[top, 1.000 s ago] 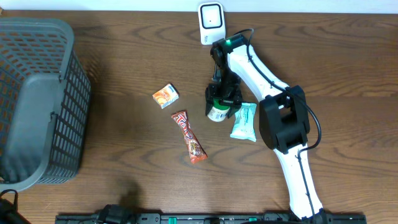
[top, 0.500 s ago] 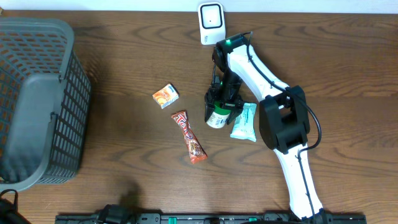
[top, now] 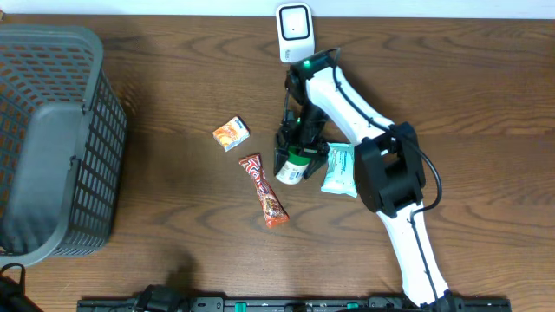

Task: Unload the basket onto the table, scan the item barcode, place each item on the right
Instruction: 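Raise the bottle toward the scanner, presenting its label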

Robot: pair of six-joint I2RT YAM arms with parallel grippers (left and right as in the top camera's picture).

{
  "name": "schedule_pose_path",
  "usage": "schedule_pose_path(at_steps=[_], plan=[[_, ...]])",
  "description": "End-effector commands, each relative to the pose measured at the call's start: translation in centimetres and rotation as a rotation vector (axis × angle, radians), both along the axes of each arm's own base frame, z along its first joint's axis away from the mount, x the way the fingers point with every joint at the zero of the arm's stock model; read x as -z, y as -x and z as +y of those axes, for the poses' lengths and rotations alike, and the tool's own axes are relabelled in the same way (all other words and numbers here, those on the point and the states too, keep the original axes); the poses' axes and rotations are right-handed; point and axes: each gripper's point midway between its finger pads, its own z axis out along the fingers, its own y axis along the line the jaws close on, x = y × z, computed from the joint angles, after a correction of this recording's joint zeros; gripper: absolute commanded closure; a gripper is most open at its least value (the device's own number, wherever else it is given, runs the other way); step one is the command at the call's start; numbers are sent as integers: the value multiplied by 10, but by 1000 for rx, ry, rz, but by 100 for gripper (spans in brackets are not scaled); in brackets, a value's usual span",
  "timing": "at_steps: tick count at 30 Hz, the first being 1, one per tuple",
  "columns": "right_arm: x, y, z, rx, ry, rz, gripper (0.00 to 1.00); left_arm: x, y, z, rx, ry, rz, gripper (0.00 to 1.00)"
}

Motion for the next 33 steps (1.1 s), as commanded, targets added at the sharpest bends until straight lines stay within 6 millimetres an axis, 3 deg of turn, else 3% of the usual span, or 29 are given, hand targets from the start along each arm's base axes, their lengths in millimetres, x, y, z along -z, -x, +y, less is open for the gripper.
schedule_pose_path(at_steps=[1,7,15,23,28,33], plan=[[-5,10,19,-7,-62,30,38,2,-2,0,-3,2,3,2],[-5,23,32,-53,-61,32,38,2,-2,0,-3,1,3,2],[-12,26,42,-26,-115,61,42,2,-2,0,-3,1,3,2],[-18,-5,45,40,-218,-4,45,2,-2,0,-3,1,4,2],[-57,-42,70,70,-470,-125,45,2,-2,0,-3,1,5,3],[-110,-71,84,36,-590,-318,45,2,-2,0,-3,1,4,2]])
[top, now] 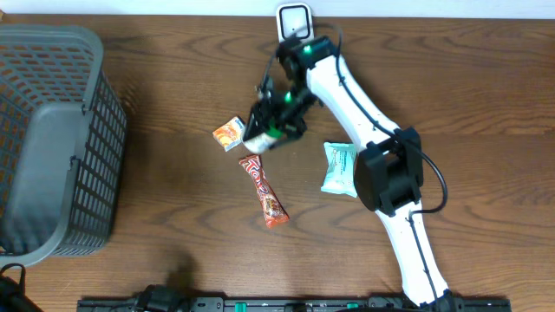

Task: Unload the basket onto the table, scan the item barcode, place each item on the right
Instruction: 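Raise the bottle toward the scanner, presenting its label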

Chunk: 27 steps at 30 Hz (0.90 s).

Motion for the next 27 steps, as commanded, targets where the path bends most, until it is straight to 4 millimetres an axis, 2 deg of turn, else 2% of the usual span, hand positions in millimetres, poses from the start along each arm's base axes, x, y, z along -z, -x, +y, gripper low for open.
schedule_pose_path(at_steps=[1,5,8,9,11,15,21,27], plan=[[-59,-12,18,-17,-172,-126,45,2,-2,0,-3,1,4,2],[-105,-14,15,-23,-165,-284,48,2,-2,0,-3,1,4,2],[-123,-9,2,0,-51,-368,51,3,-3,-1,-3,1,7,2],[-131,-9,1,3,-38,-416,56,3,-4,-1,-3,0,9,2],[-148,-1,3,5,-23,-471,50,3,-4,-1,-3,0,9,2],[-173,11,-3,15,54,-606,50,3,-4,-1,-3,0,9,2],[-191,-16,-48,183,405,-886,50,3,-4,-1,-3,0,9,2],[-206,-46,-57,287,506,-1044,50,3,-4,-1,-3,0,9,2]])
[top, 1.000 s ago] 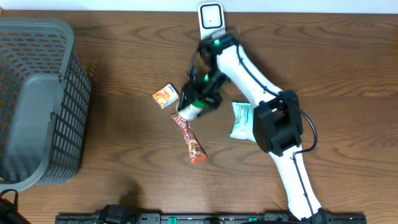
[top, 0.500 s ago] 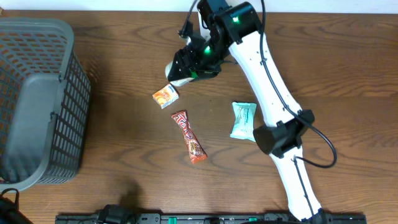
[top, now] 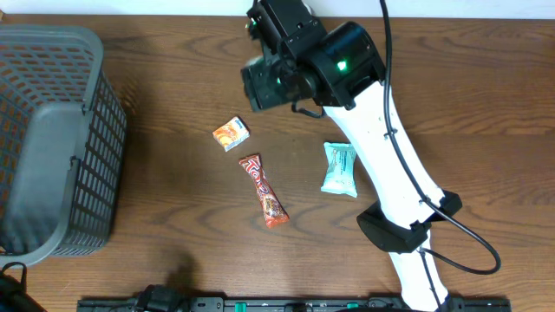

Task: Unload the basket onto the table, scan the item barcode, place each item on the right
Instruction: 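Raise the bottle toward the scanner, presenting its label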

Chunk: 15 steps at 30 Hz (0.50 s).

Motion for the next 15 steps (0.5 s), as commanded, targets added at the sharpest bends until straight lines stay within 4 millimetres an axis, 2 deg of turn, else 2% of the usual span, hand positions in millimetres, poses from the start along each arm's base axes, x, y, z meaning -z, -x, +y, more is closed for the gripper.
schedule_pose_path(at_steps=[1,5,7,10,15], plan=[[-17,-30,-27,155,86,-162,51,2,-2,0,-3,1,4,2],[-27,-60,-39,254,119,-279,52,2,-3,-1,0,1,4,2],[-26,-73,-38,275,135,-320,53,2,-3,-1,0,1,4,2],[-19,-93,-34,274,152,-359,56,2,-3,-1,0,1,4,2],[8,-133,-24,245,185,-406,59,2,-3,-1,0,1,4,2]])
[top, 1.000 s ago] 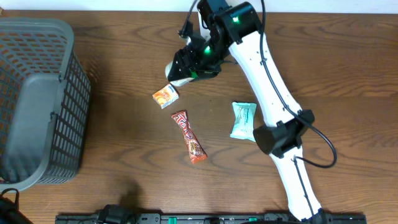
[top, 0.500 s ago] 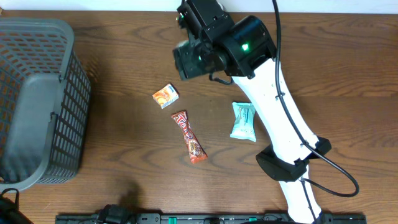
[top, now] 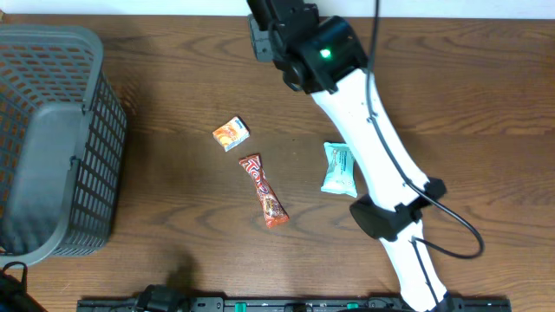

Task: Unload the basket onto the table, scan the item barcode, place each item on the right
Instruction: 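Raise the bottle toward the scanner, presenting its label, then carry the bottle off to the right edge of the table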

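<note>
Only the overhead view is given. My right arm is raised high toward the camera, and its dark wrist end sits at the table's far edge, top centre. The fingers are hidden beneath the wrist, so I cannot see whether they hold anything. No bottle shows anywhere on the table. The arm also covers the far-centre spot behind it. The left arm is out of view.
A small orange box, a red candy bar and a teal packet lie on the wooden table around its middle. A grey mesh basket stands at the left edge.
The right arm's wrist end has moved further toward the table's far edge and a little to the right. The items lying on the table have not moved.
My right gripper was first down on a white bottle with a green cap, next to the teal packet. Then it held the bottle near the orange box. Later the arm was raised high and the bottle hidden; now the wrist is at the far edge.
</note>
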Robot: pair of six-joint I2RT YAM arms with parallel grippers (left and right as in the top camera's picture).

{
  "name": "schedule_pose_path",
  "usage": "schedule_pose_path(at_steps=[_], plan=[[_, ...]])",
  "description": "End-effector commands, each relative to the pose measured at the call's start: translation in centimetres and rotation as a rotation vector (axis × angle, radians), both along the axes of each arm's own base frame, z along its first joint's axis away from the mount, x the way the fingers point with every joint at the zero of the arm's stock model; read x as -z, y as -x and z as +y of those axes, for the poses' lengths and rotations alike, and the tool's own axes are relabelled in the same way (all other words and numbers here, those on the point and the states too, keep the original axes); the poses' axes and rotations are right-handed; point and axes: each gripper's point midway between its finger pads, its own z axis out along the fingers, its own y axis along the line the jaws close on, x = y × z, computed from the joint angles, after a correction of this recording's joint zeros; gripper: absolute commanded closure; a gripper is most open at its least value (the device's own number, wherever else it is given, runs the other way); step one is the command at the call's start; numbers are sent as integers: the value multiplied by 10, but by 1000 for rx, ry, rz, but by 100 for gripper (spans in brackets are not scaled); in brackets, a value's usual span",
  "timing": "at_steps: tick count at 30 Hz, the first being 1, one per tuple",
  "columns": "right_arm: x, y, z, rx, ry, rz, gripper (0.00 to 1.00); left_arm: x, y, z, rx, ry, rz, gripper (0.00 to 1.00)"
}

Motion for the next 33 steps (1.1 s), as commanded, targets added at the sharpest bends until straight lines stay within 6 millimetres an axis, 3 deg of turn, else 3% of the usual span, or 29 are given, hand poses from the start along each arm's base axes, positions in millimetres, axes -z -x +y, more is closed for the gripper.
schedule_pose_path(at_steps=[1,6,13,17,26,33], plan=[[23,-33,-6,10,97,-39,61,2,-2,0,-6,2,4,2],[50,-78,-3,19,103,-99,59,2,-2,0,-7,2,4,2],[93,-131,-25,106,65,-144,55,2,-3,-1,2,0,4,2],[108,-163,-36,135,39,-214,56,1,-12,-8,67,-14,7,2],[151,-188,-38,146,18,-233,52,1,-12,-9,70,-15,9,2],[149,-189,-25,102,-21,-242,53,1,-12,-9,70,-15,9,2]])
